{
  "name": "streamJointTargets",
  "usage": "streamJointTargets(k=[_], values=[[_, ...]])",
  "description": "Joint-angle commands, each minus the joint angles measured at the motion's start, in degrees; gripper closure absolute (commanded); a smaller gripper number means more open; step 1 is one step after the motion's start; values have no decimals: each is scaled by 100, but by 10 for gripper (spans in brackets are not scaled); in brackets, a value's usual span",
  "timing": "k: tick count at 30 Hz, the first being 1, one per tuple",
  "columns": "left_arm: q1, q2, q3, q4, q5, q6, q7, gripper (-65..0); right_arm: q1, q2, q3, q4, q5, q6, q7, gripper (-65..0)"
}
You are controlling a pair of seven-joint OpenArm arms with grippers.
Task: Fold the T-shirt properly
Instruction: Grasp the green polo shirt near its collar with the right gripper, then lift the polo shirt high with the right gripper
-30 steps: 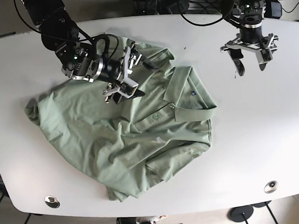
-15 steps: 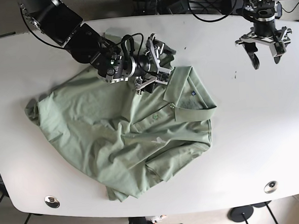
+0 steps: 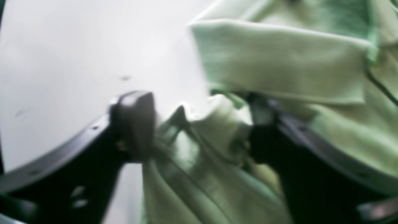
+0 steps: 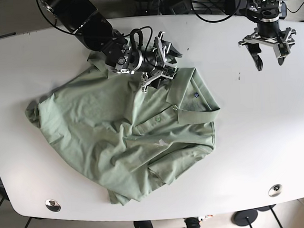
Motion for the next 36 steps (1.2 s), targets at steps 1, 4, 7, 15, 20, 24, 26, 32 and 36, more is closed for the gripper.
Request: streamJointTargets(k=[1,4,7,15,20,24,26,32,36], values=[[21,-34,-20,100,-52,-5,-155,-403,53,41,93,-9,-112,-45,-159,-271],[21,-34,-20,100,-52,-5,-155,-403,45,50,304,43,-112,-45,-132,-40],[12,-34,60,100,-52,-5,-155,-403,-70,50,489,334,-112,-45,-141,-22],[21,-34,930,109,-52,-5,-155,-403,379,68,999,2558,-164,-36,-1179,-21],[91,-34,1536,127,-52,-5,-155,-403,1601,68,1007,3279,-164,-36,-2014,-21],[214,-34,1976,144,-52,-13,-155,-403,2717,76,1016,3437,-164,25,-2427,-21],[267,-34,2108,144,-52,-13,-155,-403,3271,76,1016,3419,-164,263,-2594,-21],[337,-70,2670,153,-60,-22,-164,-403,4897,-3,1016,3182,-164,359,-2858,-21],[329,-70,2881,153,-60,-435,-164,-403,5680,-266,1254,2593,-164,359,-2858,-21]])
